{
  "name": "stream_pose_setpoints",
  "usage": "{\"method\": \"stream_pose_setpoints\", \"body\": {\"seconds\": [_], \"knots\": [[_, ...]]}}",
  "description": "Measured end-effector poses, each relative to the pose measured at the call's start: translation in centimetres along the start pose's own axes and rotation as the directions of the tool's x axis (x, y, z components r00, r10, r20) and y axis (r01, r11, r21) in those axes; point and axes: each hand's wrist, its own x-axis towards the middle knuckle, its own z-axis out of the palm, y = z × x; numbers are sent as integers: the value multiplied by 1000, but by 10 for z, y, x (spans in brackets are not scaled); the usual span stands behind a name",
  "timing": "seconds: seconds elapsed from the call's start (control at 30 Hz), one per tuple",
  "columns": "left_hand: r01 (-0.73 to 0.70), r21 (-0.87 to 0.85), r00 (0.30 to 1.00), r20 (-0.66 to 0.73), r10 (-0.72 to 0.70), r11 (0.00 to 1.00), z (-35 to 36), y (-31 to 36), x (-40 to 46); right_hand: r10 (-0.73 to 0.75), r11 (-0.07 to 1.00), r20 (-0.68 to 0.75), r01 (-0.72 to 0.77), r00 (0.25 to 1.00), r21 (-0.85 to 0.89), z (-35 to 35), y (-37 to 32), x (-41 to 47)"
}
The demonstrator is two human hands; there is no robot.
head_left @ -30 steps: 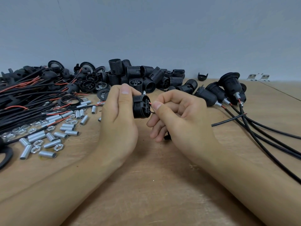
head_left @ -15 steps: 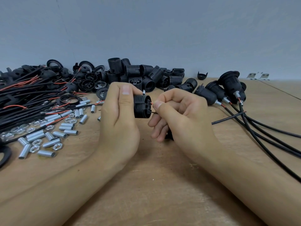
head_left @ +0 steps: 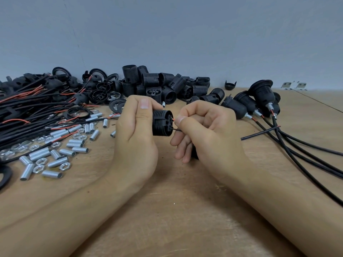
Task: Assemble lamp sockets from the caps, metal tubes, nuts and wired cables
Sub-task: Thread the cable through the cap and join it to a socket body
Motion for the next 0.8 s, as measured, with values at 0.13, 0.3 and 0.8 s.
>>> {"method": "stream_pose_setpoints", "body": {"seconds": [0.13, 0.3, 0.8], "knots": [[-80, 40, 996, 33, 79, 996, -1, 1, 0, 9, 1000, 10, -9, 1000, 7, -1, -1, -1], [-181, 143, 983, 60, 174, 973, -4, 1, 0, -10, 1000, 31, 10, 999, -8, -3, -1, -1], [0, 188, 999, -47, 8, 982, -3, 0, 4, -93, 979, 74, 105, 993, -173, -5, 4, 5]]}}
